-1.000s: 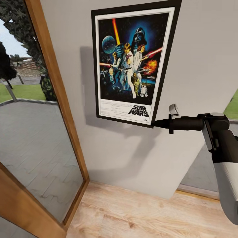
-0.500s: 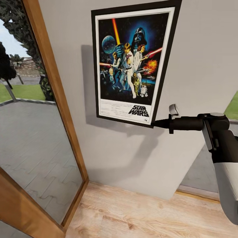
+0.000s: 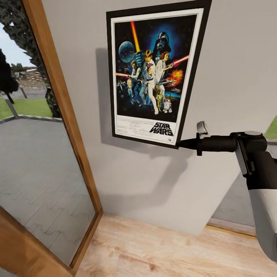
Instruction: Pick up the poster from the kitchen countertop and hang it on one of the wall nails in the kitchen.
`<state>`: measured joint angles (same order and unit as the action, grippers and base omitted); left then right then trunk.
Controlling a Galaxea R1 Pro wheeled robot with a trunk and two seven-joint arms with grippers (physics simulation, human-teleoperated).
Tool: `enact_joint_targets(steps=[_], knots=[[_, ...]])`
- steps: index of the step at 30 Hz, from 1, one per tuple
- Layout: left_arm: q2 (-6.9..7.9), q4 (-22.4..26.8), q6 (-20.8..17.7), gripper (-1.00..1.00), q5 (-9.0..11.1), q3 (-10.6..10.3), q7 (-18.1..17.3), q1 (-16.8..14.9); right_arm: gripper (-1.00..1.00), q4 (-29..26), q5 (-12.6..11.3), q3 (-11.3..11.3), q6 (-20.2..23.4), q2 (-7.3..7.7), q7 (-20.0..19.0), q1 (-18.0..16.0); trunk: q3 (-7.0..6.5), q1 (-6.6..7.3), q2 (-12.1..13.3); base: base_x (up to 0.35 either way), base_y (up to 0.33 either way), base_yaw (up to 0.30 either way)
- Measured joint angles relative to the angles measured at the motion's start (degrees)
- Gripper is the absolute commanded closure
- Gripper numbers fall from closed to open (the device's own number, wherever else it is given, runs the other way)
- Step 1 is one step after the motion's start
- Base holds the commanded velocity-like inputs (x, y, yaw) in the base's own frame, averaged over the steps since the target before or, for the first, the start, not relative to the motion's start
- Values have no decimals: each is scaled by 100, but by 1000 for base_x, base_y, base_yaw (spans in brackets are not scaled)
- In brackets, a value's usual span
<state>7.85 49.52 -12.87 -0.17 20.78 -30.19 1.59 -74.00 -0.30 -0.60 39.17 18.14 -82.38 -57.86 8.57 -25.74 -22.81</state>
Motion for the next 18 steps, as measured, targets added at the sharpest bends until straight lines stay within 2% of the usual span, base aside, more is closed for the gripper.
enact_joint_targets(steps=[5,18], knots=[[0,0,0,-100,0,0,0,0,100,0,0,0,1,1,0,0,0,0,0,135,0,0],[0,0,0,-100,0,0,0,0,100,-3,0,0,0,0,0,0,0,-1,1,48,0,0]])
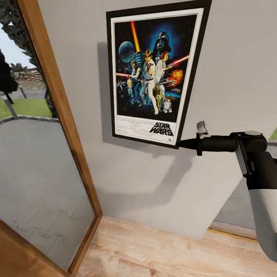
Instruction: Pick up the poster from the kitchen countertop and hang it on one of the wall nails in the kitchen.
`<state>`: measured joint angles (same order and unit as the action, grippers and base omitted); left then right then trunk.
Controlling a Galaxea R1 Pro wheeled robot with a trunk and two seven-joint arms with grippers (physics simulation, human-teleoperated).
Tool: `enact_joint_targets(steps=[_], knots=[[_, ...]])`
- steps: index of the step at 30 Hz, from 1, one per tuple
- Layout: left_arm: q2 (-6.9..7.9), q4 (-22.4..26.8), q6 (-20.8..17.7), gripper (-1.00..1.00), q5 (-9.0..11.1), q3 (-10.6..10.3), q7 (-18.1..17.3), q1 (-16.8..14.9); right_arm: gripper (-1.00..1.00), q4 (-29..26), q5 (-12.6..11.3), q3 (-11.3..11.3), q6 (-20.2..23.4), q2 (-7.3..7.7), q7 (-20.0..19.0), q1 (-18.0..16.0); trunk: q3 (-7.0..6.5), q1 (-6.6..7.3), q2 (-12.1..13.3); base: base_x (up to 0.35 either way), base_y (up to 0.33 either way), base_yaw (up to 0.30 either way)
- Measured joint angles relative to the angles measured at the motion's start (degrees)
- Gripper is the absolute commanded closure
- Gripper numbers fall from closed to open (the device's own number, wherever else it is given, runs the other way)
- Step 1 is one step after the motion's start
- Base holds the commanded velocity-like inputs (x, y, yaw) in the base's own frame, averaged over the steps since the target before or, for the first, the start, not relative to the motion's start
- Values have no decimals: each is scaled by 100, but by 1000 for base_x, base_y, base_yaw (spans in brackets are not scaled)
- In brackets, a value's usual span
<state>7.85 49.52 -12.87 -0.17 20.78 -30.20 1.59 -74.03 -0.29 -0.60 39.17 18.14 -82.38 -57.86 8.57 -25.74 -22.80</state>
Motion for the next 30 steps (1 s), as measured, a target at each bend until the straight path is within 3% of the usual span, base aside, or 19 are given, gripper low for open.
enact_joint_targets(steps=[16,30], knots=[[0,0,0,-100,0,0,0,0,100,-5,0,0,1,-3,0,4,0,0,0,5,0,0],[0,0,0,-100,0,0,0,0,100,-6,0,0,0,-2,0,0,0,0,0,108,-67,0]])
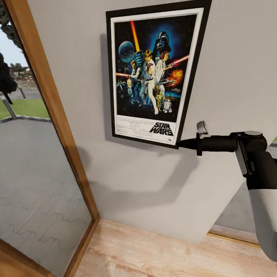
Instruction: Pick up the poster from the kitchen countertop and hang it on one of the wall nails in the kitchen.
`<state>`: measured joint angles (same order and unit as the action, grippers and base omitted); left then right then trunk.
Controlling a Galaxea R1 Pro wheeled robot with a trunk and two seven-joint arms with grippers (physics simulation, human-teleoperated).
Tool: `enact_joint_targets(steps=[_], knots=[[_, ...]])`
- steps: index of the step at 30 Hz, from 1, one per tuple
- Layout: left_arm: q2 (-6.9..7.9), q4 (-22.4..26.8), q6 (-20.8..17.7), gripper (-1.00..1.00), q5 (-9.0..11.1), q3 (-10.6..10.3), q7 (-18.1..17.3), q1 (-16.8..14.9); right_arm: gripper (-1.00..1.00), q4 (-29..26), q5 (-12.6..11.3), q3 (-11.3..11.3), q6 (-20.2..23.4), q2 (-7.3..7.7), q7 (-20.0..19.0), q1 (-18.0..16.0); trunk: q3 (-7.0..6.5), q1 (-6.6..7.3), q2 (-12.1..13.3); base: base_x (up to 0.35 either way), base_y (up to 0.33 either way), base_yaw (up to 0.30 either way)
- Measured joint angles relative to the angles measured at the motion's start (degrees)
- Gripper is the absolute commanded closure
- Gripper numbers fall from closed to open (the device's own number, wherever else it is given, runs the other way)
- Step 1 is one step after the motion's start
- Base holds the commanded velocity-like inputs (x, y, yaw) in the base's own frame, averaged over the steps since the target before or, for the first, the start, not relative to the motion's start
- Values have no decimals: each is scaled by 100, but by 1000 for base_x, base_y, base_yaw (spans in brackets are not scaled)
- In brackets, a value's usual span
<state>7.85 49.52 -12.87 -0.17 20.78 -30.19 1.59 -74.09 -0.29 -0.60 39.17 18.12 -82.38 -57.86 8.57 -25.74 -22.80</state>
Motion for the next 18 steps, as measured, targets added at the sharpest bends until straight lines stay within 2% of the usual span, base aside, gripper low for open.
enact_joint_targets(steps=[7,18], knots=[[0,0,0,-100,0,0,0,0,100,0,0,0,-1,-2,0,0,0,1,0,157,-2,0],[0,0,0,-100,0,0,0,0,100,0,0,0,-1,-2,0,0,0,0,0,23,0,0]])
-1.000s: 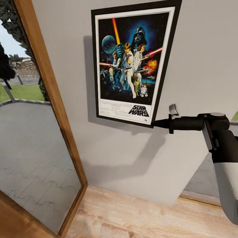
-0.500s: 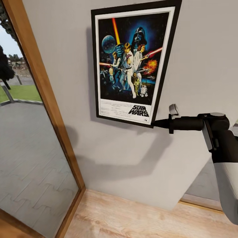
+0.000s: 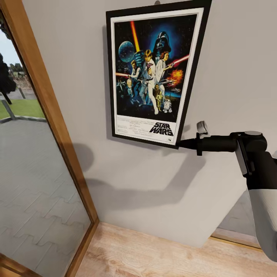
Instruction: Pick up the poster from the kitchen countertop and hang it on one of the wall nails in the kitchen.
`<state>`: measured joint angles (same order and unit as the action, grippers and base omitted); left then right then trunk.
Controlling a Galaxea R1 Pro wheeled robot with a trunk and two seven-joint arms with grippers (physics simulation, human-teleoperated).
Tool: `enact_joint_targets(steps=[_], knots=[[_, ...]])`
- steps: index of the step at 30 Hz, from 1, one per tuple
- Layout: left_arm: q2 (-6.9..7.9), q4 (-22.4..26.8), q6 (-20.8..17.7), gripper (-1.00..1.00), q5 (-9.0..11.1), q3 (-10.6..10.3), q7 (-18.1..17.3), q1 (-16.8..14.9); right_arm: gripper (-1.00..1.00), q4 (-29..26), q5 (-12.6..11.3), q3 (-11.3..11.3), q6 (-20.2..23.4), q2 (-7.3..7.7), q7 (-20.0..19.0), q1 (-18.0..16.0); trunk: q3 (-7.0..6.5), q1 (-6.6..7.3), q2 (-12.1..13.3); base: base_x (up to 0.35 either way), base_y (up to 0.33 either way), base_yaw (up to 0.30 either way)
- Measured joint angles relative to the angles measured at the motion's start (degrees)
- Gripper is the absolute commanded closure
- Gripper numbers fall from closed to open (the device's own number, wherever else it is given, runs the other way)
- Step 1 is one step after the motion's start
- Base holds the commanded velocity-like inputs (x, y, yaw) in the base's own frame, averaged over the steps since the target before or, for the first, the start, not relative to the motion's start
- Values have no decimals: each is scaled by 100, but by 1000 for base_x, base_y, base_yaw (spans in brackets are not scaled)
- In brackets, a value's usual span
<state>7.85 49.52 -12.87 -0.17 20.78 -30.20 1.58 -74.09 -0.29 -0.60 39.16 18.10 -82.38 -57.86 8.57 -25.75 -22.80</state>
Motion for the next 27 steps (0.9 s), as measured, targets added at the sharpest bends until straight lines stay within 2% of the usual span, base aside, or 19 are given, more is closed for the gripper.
enact_joint_targets(steps=[15,27], knots=[[0,-9,0,-100,0,0,0,0,100,-17,-8,0,0,0,0,9,0,0,0,1,0,0],[0,-8,0,-100,0,0,0,0,100,-34,-8,0,0,0,0,9,0,0,0,76,0,0]])
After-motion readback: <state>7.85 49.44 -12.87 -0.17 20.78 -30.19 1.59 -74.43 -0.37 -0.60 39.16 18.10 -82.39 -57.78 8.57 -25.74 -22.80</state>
